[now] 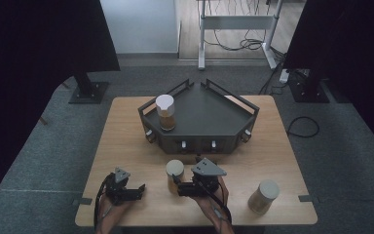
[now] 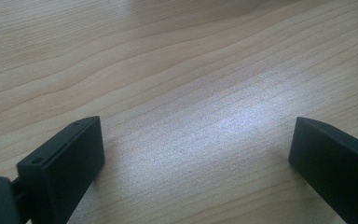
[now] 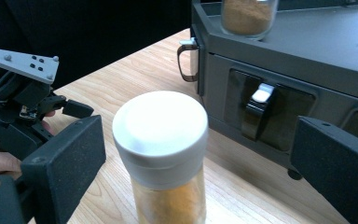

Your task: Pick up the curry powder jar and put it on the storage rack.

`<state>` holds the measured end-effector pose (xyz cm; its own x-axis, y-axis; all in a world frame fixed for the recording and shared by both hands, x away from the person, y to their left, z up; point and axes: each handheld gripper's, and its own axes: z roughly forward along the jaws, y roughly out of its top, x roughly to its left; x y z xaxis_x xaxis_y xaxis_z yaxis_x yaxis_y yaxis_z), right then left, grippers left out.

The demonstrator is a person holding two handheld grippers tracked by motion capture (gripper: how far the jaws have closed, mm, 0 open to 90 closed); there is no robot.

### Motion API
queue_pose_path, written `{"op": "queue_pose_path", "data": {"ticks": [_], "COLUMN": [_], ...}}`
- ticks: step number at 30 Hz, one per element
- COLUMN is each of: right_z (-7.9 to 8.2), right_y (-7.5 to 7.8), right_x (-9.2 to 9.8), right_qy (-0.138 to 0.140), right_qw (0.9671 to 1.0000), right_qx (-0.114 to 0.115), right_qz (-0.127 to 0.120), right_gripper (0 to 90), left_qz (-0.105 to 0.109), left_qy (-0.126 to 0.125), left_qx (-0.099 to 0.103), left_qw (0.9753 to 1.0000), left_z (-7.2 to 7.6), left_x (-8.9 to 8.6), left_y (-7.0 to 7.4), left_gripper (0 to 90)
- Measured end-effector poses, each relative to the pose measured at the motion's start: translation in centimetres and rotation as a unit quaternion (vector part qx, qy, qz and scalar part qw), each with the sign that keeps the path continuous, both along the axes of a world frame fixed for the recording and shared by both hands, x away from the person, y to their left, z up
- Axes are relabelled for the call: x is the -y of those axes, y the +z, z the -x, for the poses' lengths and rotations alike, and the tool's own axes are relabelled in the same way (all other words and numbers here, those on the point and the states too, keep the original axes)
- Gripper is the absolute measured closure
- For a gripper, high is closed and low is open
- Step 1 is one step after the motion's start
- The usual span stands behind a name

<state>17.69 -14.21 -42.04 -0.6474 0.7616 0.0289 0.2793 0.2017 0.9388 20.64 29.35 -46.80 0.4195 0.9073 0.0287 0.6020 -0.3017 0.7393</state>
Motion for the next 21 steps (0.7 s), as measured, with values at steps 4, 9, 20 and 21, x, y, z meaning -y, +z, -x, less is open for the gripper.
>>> {"op": "queue_pose_path", "data": {"ticks": [4,9,20,21], "right_z": [-0.3,-0.6,-1.6,-1.6], "right_y": [-0.2,-0.4,-0.9,-1.0], "right_x": [-0.5,-1.2,-3.0,-3.2], "right_qy": [0.006,0.017,0.027,0.025], "right_qw": [1.0000,0.9998,0.9992,0.9992], "right_qx": [-0.002,-0.002,-0.002,-0.003], "right_qz": [0.005,0.009,0.029,0.030], "right_gripper": [3.4,3.5,6.1,6.6], "left_qz": [0.000,0.000,0.000,0.000], "left_qy": [0.000,-0.001,-0.003,-0.004], "left_qx": [0.000,0.000,0.000,0.000], "left_qw": [1.0000,1.0000,1.0000,1.0000], "left_z": [0.0,0.0,0.0,0.0], "left_x": [0.0,0.0,0.0,0.0], "left_y": [0.0,0.0,0.0,0.0], "left_gripper": [2.9,2.9,2.9,2.9]}}
